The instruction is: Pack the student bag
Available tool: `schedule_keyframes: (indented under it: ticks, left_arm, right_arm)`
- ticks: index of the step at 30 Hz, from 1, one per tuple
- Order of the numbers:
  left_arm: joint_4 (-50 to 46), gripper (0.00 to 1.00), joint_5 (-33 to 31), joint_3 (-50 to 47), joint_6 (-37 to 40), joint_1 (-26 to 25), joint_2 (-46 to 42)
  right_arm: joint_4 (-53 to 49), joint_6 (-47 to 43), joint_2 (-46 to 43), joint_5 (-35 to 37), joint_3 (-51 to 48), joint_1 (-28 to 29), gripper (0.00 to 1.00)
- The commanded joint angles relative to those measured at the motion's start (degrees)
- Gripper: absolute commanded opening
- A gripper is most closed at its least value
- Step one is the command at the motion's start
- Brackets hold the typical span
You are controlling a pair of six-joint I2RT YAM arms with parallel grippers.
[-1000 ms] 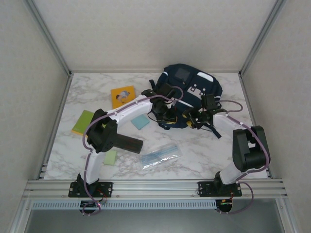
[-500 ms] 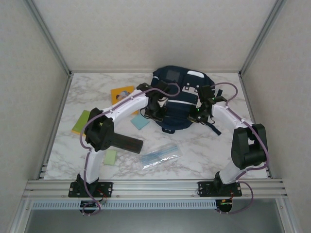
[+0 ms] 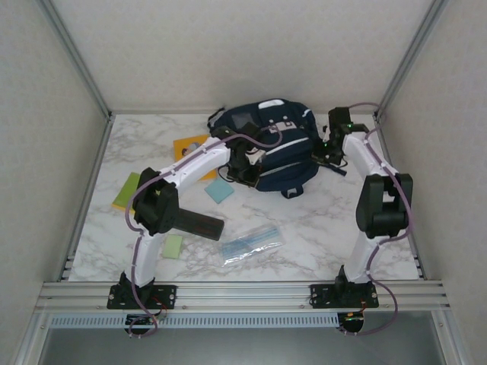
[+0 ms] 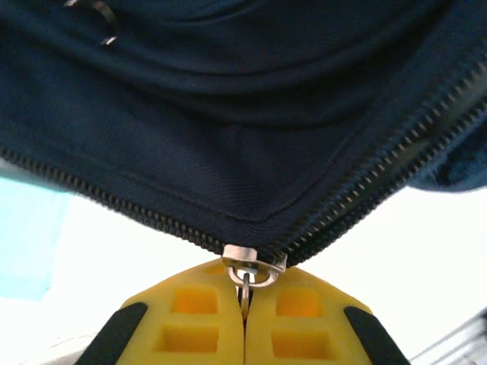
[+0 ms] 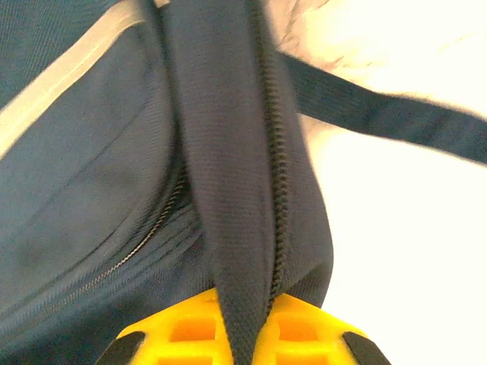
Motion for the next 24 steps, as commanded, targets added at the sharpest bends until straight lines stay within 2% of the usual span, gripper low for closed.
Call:
schedule_keyframes:
  ticks: [1, 3, 4, 6, 8, 9, 11, 15, 18, 22, 24]
  left_arm:
    - [-4.02, 0.0, 8.43, 0.46, -4.66, -2.77, -1.06]
    - [-0.44, 0.0, 10.17, 2.27, -7.64, -3.47, 0.38]
    - [0.91, 0.0, 10.29, 4.25, -9.1, -3.64, 1.68]
    - [2.53, 0.0, 10.03, 8.28, -11.69, -3.67, 4.1]
    - [4.17, 0.0, 9.98, 12.08, -14.13, -3.65, 5.98]
    - [5.16, 0.0, 10.27, 13.54, -15.1, -3.72, 6.75]
    - [6.26, 0.0, 10.68, 16.54, -16.69, -3.72, 8.1]
    - [6.77, 0.0, 11.94, 19.54, -18.41, -3.82, 9.6]
    - [6.25, 0.0, 12.29, 19.33, -18.05, -4.35, 9.3]
    - [4.81, 0.0, 13.36, 16.98, -16.09, -5.39, 7.01]
    - [4.44, 0.0, 13.59, 14.25, -15.26, -5.66, 5.21]
  right_arm:
    - [3.45, 5.4, 0.42, 0.92, 6.26, -3.22, 0.01]
    - [3.39, 7.74, -1.26, -2.82, 4.71, -3.17, 0.22]
    - [3.63, 9.17, -3.12, -4.92, 2.47, -3.22, 0.39]
    - [4.8, 11.65, -7.11, -8.2, -2.95, -3.2, 0.65]
    - [6.5, 14.5, -11.95, -11.02, -9.32, -3.18, 0.76]
    - [7.81, 16.18, -14.68, -12.51, -13.13, -3.18, 0.84]
    - [10.98, 19.54, -19.52, -15.5, -19.84, -3.18, 0.94]
    - [18.75, 28.43, -27.41, -21.51, -32.48, -2.18, 0.99]
    - [24.16, 33.97, -30.85, -21.42, -39.51, -1.07, 0.99]
    - [35.55, 40.54, -30.09, -20.83, -45.42, -0.72, 0.98]
    - [39.93, 41.35, -27.76, -20.87, -45.57, -0.6, 0.92]
